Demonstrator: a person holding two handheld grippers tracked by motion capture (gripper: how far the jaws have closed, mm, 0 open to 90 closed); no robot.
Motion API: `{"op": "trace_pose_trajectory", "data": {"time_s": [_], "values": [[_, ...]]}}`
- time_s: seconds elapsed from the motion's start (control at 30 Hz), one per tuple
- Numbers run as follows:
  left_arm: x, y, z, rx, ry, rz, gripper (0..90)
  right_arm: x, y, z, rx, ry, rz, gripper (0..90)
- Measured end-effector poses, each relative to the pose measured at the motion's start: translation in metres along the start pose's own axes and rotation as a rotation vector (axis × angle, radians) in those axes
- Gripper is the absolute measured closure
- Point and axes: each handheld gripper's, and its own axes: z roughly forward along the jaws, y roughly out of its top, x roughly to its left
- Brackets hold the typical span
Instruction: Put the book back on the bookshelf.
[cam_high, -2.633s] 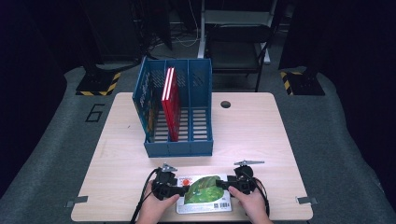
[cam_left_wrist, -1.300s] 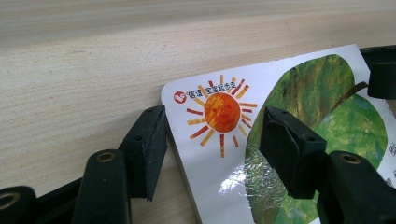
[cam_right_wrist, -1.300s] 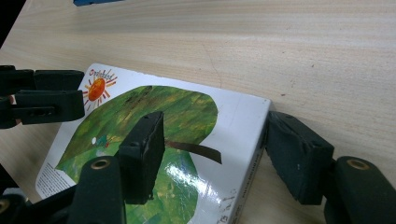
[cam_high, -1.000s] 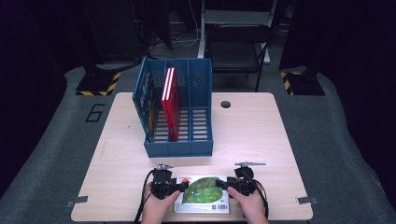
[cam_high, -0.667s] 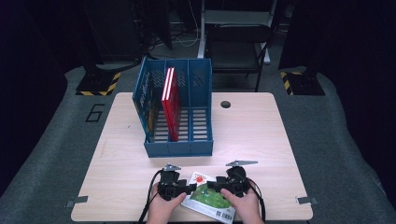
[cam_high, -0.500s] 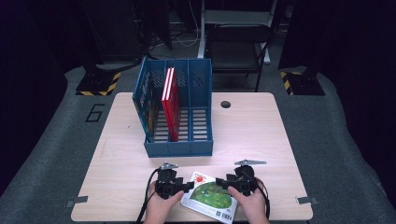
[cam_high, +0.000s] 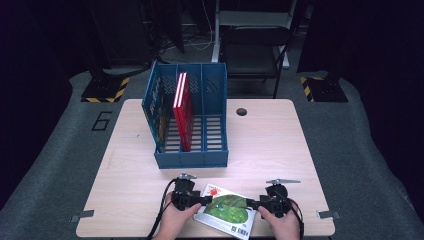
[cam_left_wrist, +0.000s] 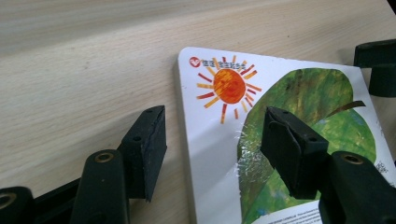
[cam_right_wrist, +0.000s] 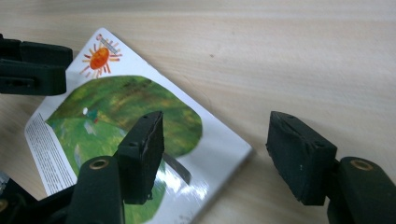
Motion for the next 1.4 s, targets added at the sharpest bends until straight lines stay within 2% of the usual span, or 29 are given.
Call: {"op": "trace_pose_trajectory", "data": {"time_s": [0.13,0.2,0.27,0.4,0.53,0.6,0.8,0.83,0.87,0.9,1.0,1.17,1.3,1.33,1.4], "values": [[-0.004,0.002,0.003,0.009,-0.014,0.009,39.8,-0.004,-0.007,-0.003,0.013,0.011,0.027,36.0],[-0.006,0.003,0.004,0.020,-0.005,0.034,39.3,-0.006,-0.012,0.000,0.024,0.051,0.056,38.1],[-0.006,0.003,0.004,0.019,-0.002,0.033,39.1,-0.004,-0.014,0.000,0.021,0.080,0.109,36.4],[-0.007,0.002,0.004,0.019,0.004,0.034,38.9,-0.004,-0.014,0.001,0.005,0.089,0.107,34.2],[-0.005,0.001,0.001,0.017,0.017,0.025,38.3,-0.005,-0.012,0.005,-0.011,0.128,0.167,33.3],[0.000,0.000,-0.004,0.019,0.029,0.008,37.9,-0.005,-0.008,0.011,-0.021,0.163,0.166,33.3],[0.012,-0.004,-0.013,-0.004,0.061,-0.043,37.5,0.003,0.002,0.025,-0.023,0.202,0.139,33.5],[0.014,-0.004,-0.015,-0.006,0.065,-0.049,37.5,0.006,0.003,0.027,-0.022,0.204,0.143,33.4],[0.016,-0.005,-0.016,-0.007,0.070,-0.054,37.4,0.007,0.005,0.029,-0.023,0.204,0.124,33.4],[0.017,-0.006,-0.019,-0.008,0.066,-0.077,37.5,0.011,0.008,0.032,-0.015,0.199,0.114,33.4],[0.018,-0.007,-0.020,-0.010,0.063,-0.081,37.8,0.013,0.010,0.034,-0.017,0.187,0.101,33.2],[0.020,-0.008,-0.023,-0.008,0.080,-0.097,43.1,0.014,0.013,0.036,-0.006,0.193,0.118,34.1],[0.021,-0.007,-0.025,-0.014,0.079,-0.112,43.1,0.016,0.014,0.035,-0.011,0.201,0.119,34.9],[0.023,-0.007,-0.027,-0.015,0.074,-0.113,43.1,0.018,0.014,0.034,-0.005,0.203,0.134,34.8],[0.022,-0.007,-0.028,-0.029,0.075,-0.121,43.1,0.018,0.014,0.034,-0.011,0.205,0.121,34.8]]}}
